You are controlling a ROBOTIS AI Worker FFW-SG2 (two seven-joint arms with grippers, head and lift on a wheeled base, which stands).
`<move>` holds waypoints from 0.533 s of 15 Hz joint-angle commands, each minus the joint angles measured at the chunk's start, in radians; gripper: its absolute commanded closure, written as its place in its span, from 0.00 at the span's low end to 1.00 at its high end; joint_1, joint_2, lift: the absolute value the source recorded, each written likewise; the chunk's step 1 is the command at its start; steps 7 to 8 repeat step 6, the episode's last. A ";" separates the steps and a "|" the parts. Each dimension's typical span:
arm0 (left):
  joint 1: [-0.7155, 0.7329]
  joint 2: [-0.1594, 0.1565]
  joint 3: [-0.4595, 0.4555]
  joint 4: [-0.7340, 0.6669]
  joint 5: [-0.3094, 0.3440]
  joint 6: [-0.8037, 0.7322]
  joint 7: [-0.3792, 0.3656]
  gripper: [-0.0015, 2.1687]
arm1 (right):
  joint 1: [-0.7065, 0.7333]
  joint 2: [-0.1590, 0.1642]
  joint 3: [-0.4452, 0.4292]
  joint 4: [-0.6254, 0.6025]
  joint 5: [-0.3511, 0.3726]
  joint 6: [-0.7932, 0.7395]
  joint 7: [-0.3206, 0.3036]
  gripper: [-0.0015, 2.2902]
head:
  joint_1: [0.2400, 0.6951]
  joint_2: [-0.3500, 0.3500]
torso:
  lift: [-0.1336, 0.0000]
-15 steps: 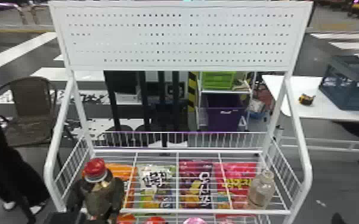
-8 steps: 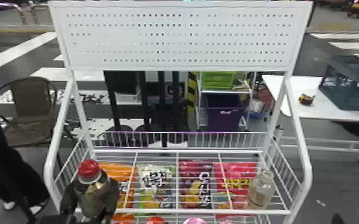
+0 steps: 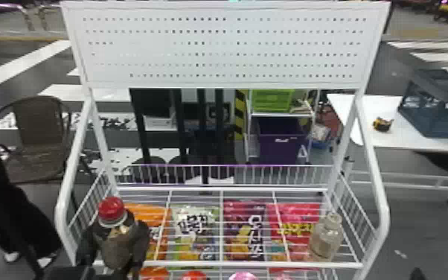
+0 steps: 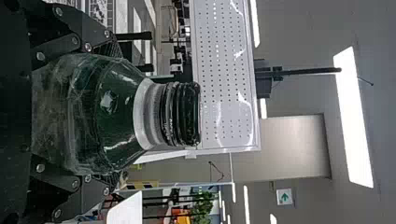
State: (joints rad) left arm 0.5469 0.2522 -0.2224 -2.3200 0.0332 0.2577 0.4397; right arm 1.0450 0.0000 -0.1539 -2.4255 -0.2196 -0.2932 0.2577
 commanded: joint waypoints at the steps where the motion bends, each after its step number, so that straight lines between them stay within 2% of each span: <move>1: -0.005 -0.001 0.000 -0.001 0.001 0.005 -0.003 0.98 | -0.005 0.001 -0.001 0.000 -0.001 0.016 0.000 0.21 | 0.57 0.50 | 1.00; 8: -0.016 -0.004 0.000 0.008 0.004 0.012 -0.003 0.98 | -0.031 0.001 -0.004 -0.001 0.005 0.081 0.000 0.21 | 0.57 0.50 | 1.00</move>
